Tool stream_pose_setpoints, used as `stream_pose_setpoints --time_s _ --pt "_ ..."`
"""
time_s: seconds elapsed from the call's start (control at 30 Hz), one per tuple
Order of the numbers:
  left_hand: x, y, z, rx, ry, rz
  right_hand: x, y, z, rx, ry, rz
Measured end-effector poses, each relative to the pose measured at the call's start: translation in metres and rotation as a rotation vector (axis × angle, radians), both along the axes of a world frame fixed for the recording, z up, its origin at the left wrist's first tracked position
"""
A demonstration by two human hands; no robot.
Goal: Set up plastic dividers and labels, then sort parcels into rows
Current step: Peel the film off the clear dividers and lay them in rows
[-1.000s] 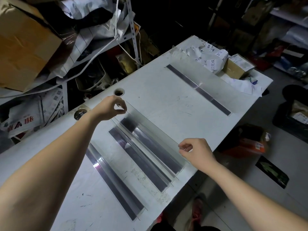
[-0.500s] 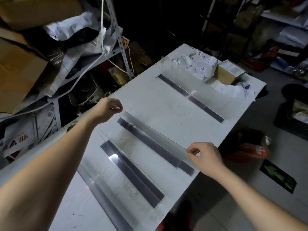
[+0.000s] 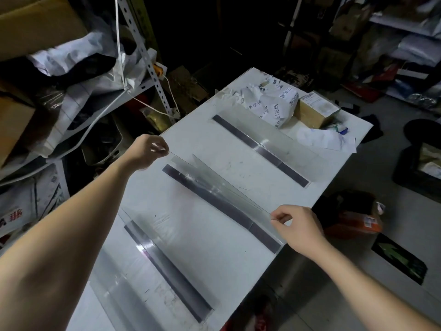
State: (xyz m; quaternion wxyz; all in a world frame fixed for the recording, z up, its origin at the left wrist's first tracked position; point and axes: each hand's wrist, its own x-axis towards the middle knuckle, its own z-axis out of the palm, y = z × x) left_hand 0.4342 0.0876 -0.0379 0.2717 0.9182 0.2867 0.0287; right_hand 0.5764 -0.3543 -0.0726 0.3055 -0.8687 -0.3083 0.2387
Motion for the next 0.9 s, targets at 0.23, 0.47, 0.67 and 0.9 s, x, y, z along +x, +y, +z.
stream_pose_setpoints --time_s 0.23,0.47,0.67,0.9 --pt "0.024 0.024 -0.013 0.0 -0.021 -0.053 -0.01 0.016 -0.005 0.013 0.026 -0.081" --pt "0.036 0.048 -0.022 -0.033 -0.068 -0.043 -0.02 0.035 -0.009 0.017 0.013 -0.115" --pt "0.045 0.056 -0.021 -0.032 -0.092 -0.047 -0.019 0.04 -0.012 0.004 0.003 -0.148" --pt "0.036 0.062 -0.032 -0.052 -0.071 -0.049 -0.03 0.039 -0.014 -0.001 0.038 -0.143"
